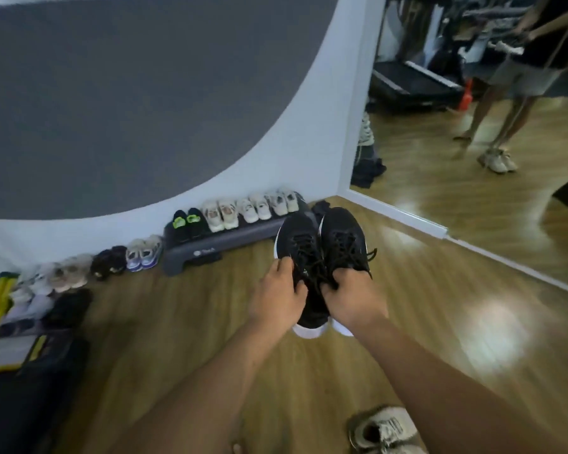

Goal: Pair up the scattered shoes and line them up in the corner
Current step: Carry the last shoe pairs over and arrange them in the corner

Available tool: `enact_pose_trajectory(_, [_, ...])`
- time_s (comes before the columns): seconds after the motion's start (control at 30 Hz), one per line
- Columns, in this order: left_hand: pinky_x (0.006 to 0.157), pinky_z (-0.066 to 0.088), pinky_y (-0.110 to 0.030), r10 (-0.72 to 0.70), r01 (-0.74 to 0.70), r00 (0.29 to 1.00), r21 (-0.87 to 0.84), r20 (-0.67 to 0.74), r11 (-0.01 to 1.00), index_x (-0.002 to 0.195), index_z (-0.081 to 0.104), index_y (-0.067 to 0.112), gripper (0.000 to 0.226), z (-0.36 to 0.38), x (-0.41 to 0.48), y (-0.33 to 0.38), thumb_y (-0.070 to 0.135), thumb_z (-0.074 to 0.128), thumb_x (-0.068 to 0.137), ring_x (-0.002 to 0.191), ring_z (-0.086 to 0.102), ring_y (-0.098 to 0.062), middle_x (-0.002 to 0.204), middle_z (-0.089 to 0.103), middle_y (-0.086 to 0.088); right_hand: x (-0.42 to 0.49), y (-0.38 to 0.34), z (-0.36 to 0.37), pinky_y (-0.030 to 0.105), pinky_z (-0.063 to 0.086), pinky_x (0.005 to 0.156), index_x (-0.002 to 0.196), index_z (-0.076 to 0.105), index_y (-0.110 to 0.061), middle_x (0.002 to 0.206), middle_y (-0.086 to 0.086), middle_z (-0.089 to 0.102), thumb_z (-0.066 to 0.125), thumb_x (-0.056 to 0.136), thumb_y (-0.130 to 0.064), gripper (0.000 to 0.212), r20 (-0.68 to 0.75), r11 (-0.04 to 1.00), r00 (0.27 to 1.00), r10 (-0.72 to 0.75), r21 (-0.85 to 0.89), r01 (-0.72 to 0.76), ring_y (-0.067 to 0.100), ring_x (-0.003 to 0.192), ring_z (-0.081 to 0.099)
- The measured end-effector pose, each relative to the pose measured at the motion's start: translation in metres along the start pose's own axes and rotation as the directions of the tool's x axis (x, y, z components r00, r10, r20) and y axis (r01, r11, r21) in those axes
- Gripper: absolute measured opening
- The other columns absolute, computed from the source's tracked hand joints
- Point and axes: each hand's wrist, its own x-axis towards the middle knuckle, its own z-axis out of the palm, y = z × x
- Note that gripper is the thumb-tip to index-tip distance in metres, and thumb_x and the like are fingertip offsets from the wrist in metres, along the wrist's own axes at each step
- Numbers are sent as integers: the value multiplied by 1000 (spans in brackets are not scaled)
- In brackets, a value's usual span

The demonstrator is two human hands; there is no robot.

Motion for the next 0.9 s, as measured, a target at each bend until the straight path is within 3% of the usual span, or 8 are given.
enact_pose_trajectory(0.3, [68,41,-38,-242,239,953,-38,-179,970,108,45,14,19,-102,-12,-192,25,50,92,93,61,-32,109,54,-6,25,-201,108,34,49,59,61,46,-19,66,2,57,51,88,-33,30,118,965,961,-250,-58,258,28,69,60])
enact_pose_trajectory(0.53, [67,44,-36,-404,402,883,-62,-237,914,111,45,14,23,-185,-26,-345,29,48,94,91,61,-33,109,56,-8,25,-360,198,36,50,59,56,42,-17,60,4,52,54,87,-31,36,222,934,908,-355,34,356,31,65,58])
enact_pose_trajectory(0.67, [71,51,-41,-496,495,823,-79,-278,865,110,46,16,24,-216,-33,-404,35,50,95,92,61,-32,112,55,-5,31,-424,236,31,40,52,60,48,-15,62,4,55,54,90,-32,35,269,907,872,-410,20,421,26,62,57])
enact_pose_trajectory(0.8, [78,52,-44,-599,571,754,-181,-272,801,111,48,18,29,-225,-30,-450,37,56,90,98,59,-30,115,51,-3,42,-463,275,30,37,56,62,47,-17,70,6,57,54,90,-33,34,315,896,848,-426,17,443,28,71,59])
enact_pose_trajectory(0.9, [80,52,-40,-676,637,697,-227,-238,736,113,49,21,35,-224,-20,-480,42,59,88,100,58,-24,115,50,1,63,-483,301,30,45,57,66,52,-17,71,3,59,53,89,-37,31,324,880,837,-441,-24,474,25,71,60])
